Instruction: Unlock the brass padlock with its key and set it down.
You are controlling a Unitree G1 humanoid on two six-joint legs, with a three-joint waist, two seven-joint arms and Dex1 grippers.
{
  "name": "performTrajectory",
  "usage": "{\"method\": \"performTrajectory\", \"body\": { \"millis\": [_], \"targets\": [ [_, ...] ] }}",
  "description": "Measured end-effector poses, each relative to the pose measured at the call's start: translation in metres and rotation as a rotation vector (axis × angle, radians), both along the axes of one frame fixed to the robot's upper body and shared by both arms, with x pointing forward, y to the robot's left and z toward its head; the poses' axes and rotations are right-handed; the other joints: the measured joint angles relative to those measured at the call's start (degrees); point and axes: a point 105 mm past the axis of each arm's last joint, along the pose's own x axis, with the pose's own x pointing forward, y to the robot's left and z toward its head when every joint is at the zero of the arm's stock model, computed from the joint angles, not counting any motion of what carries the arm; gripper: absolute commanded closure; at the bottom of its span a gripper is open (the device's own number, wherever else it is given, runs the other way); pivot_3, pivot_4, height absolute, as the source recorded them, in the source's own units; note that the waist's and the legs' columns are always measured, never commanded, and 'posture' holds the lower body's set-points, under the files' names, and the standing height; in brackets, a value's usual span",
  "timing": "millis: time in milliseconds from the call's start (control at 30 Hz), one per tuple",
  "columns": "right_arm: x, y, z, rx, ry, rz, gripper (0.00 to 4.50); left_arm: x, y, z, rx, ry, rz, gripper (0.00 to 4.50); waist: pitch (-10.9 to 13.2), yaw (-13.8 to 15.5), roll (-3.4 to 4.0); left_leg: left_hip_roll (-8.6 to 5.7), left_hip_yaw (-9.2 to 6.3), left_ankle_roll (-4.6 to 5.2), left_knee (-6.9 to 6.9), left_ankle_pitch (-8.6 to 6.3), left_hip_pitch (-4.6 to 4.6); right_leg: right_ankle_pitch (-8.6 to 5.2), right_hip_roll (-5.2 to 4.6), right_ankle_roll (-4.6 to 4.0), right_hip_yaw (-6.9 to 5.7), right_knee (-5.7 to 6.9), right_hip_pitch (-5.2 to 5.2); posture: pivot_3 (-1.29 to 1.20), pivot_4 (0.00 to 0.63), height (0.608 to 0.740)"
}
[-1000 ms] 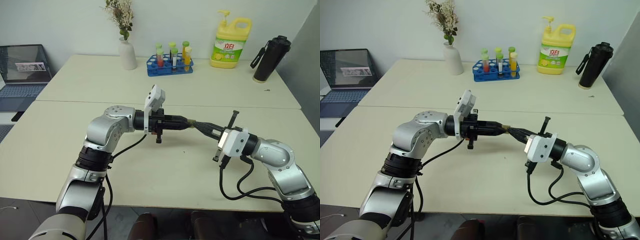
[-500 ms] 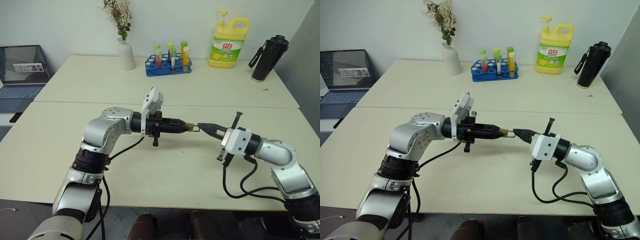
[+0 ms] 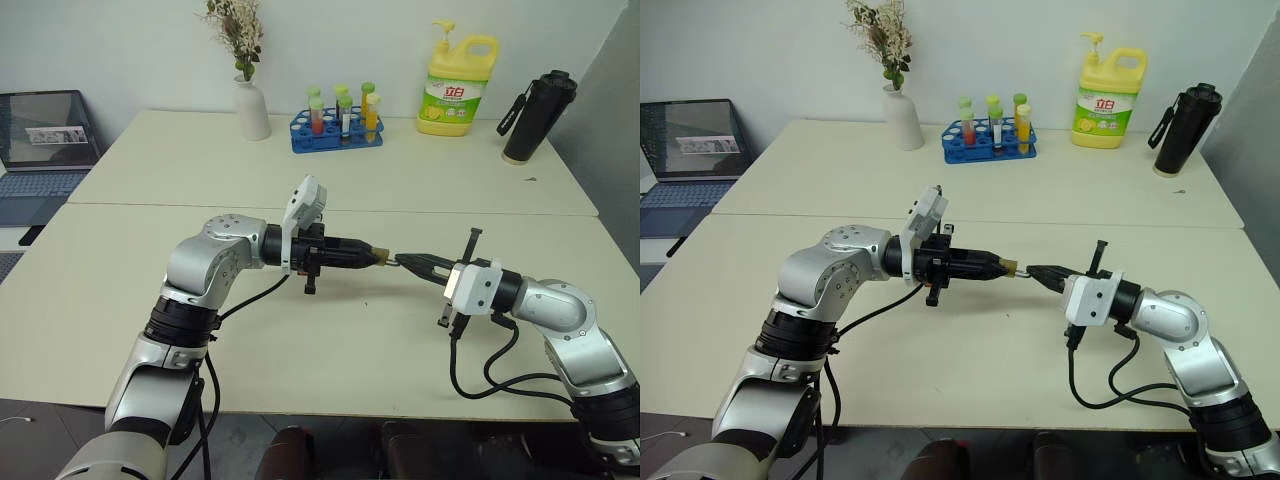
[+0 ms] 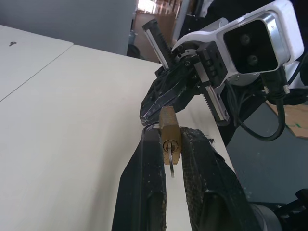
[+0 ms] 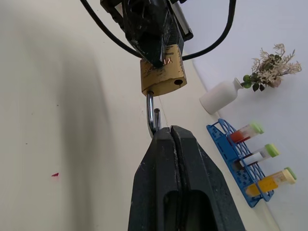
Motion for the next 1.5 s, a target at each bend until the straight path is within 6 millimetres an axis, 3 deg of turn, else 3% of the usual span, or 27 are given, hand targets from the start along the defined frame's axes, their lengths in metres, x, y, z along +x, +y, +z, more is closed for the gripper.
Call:
{"method": "performTrajectory", "body": {
  "millis": [800,1000,1500],
  "targets": [
    [-0.003,-0.003,-0.011,0.005,0.036,-0.010,4.50,-0.002,0.001,0.003,-0.023,0.044,-0.006,4.34,0.00,-0.01,0.00,0.00,0.00,0.00,0.00,0.00,0.00,0.00,0.00,0.00,0.00,0.00,0.00,0.00,0.150,0.740],
    [0.005,-0.014,-0.017,-0.040,0.027,-0.065,4.50,-0.002,0.006,0.000,-0.004,0.057,0.004,4.34,0.00,0.00,0.00,-0.01,0.01,0.00,0.00,0.00,0.00,0.00,0.00,0.00,0.01,0.00,0.00,0.00,0.150,0.740],
    [-0.005,-0.001,0.000,0.001,-0.031,0.019,4.50,-0.002,0.008,-0.003,0.005,0.064,0.009,4.34,0.00,-0.02,0.00,0.00,-0.01,0.00,0.00,0.00,0.00,0.00,0.00,0.00,0.00,0.00,0.00,0.00,0.150,0.740]
  ]
}}
